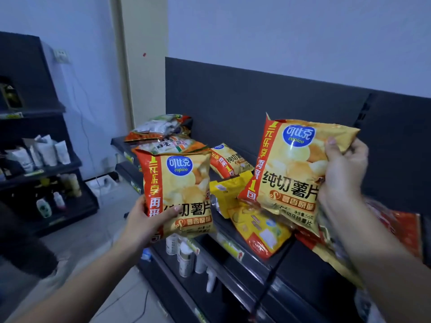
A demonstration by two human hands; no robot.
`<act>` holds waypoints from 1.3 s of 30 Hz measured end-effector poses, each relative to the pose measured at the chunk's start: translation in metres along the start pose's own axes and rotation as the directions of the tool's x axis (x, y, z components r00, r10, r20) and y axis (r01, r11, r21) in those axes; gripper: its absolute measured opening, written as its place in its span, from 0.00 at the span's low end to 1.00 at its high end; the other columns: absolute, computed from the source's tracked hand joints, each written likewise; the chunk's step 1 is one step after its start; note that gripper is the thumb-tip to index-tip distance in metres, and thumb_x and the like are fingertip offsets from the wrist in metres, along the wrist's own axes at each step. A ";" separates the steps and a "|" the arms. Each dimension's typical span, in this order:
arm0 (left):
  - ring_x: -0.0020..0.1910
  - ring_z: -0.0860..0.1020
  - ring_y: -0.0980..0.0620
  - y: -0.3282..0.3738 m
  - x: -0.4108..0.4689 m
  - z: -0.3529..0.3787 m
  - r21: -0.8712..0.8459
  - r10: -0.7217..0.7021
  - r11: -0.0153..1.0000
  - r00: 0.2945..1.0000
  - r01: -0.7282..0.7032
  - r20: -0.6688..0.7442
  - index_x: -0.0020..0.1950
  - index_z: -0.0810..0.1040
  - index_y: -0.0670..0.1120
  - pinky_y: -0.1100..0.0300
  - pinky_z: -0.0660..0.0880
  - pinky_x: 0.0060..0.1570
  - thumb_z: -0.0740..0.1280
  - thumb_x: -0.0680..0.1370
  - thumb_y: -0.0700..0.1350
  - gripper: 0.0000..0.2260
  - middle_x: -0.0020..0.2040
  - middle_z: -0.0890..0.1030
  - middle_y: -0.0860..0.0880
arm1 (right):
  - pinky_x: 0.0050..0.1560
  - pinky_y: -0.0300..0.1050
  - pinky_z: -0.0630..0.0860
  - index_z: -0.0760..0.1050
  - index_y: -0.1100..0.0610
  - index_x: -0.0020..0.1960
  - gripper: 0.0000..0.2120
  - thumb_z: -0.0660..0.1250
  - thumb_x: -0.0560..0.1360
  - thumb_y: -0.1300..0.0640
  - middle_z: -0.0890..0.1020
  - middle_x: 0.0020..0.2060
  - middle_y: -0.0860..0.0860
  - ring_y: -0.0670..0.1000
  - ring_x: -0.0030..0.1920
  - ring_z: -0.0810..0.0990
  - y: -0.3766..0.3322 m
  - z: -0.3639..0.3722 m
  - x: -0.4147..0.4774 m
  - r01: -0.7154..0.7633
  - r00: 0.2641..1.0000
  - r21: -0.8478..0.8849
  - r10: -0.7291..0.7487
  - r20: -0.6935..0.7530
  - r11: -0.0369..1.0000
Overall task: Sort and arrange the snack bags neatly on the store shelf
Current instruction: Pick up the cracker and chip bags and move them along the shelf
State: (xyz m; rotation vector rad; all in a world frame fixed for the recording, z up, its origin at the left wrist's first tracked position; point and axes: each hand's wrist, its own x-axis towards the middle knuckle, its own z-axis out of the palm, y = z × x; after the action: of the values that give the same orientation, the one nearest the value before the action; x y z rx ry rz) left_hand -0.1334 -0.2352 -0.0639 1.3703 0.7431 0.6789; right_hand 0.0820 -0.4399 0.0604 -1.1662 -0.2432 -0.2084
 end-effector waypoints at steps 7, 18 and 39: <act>0.47 0.82 0.47 0.023 0.115 0.029 0.027 0.024 0.999 0.998 -0.025 0.055 0.64 0.66 0.46 0.52 0.80 0.43 0.78 0.63 0.45 0.34 0.53 0.81 0.46 | 0.52 0.50 0.80 0.67 0.54 0.57 0.11 0.65 0.77 0.60 0.80 0.51 0.49 0.51 0.51 0.82 0.062 0.061 0.070 -0.086 0.992 -0.001 0.086 -0.097 0.996; 0.50 0.82 0.47 0.052 0.271 0.086 -0.023 0.168 0.986 0.978 -0.166 0.126 0.52 0.64 0.54 0.45 0.80 0.48 0.78 0.68 0.44 0.24 0.53 0.80 0.46 | 0.34 0.44 0.78 0.66 0.53 0.62 0.14 0.63 0.79 0.59 0.78 0.47 0.48 0.47 0.42 0.82 0.143 0.130 0.134 -0.237 0.959 -0.123 0.212 -0.187 0.964; 0.74 0.59 0.47 0.016 0.386 0.157 0.464 0.235 0.522 0.643 -0.716 0.729 0.78 0.48 0.46 0.50 0.61 0.71 0.56 0.78 0.62 0.35 0.75 0.59 0.46 | 0.63 0.59 0.58 0.77 0.56 0.61 0.30 0.43 0.79 0.41 0.78 0.61 0.56 0.59 0.64 0.74 0.252 0.126 0.099 0.404 0.914 -0.877 0.076 0.398 -0.261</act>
State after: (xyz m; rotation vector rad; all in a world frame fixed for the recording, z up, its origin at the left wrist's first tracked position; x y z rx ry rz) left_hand 0.2250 -0.0215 -0.0668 2.4811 0.0205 0.3239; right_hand 0.2389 -0.2308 -0.0853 -2.9852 -0.5980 -0.5488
